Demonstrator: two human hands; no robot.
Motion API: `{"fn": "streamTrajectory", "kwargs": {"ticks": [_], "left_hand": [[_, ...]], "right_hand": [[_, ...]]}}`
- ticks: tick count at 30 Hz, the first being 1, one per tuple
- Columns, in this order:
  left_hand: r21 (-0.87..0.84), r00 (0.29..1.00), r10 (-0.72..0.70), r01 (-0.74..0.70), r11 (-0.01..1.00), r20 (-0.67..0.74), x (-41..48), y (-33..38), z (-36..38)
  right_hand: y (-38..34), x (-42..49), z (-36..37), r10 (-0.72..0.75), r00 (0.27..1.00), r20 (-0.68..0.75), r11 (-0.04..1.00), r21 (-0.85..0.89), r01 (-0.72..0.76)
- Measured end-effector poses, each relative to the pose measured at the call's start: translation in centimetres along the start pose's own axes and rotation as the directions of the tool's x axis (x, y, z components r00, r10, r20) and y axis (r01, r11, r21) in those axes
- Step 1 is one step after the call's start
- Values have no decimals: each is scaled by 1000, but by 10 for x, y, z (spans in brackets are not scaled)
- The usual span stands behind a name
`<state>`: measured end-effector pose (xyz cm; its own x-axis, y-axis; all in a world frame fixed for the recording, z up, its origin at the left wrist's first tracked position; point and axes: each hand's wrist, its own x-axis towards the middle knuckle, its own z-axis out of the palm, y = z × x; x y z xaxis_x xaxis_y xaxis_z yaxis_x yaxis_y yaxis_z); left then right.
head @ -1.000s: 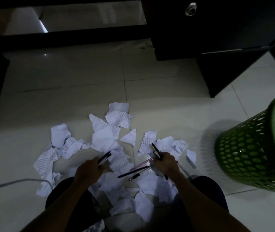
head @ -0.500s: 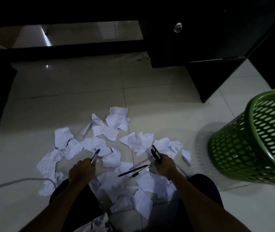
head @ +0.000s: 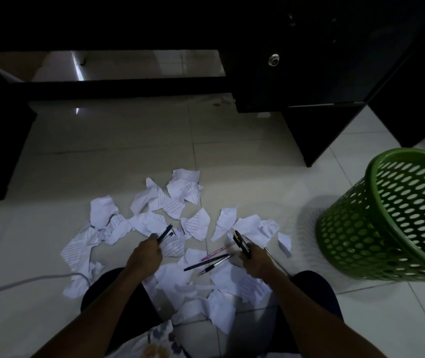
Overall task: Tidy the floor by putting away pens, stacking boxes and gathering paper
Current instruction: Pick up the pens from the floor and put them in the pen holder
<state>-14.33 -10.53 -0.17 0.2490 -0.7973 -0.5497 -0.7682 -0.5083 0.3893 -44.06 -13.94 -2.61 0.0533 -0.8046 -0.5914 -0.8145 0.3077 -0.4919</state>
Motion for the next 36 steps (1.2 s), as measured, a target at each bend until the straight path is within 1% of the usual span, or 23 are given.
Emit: {"fn": "streamTrajectory", "kwargs": {"ticks": [3,7,9,12,16,20,22,26,29,33,36], "left_hand": [[-44,998,64,-63,997,26,-2,15,10],[-148,986,131,-115,982,103,-1,29,26],[-165,980,147,-125,978,133,2,38,36],[-119,973,166,-148,982,161,-1,61,44],[-38,966,157,-152,988,206,6,78,58],[11,970,130,-135,991,204,12,87,73],[50,975,106,-118,992,197,16,90,80],[40,974,76,-86,995,212,17,90,90],[-27,970,84,-80,996,228,19,85,97],[-16,964,122,-122,992,238,27,77,110],[14,956,153,-162,987,252,28,77,114]], "right_hand": [[6,-6,-9,1,1000,-26,1000,2,-1],[22,-6,-17,50,996,-67,998,41,-48],[32,-6,-22,101,991,-92,992,80,-94],[40,-5,-32,152,976,-157,980,152,-128],[43,0,-40,182,964,-194,973,175,-149],[54,10,-38,224,953,-203,970,146,-196],[57,19,-37,242,950,-199,969,93,-228],[53,20,-37,267,943,-198,963,34,-266],[53,23,-37,290,939,-186,956,24,-291],[55,29,-38,336,928,-161,939,-19,-343],[57,29,-36,319,935,-152,945,-23,-326]]}}
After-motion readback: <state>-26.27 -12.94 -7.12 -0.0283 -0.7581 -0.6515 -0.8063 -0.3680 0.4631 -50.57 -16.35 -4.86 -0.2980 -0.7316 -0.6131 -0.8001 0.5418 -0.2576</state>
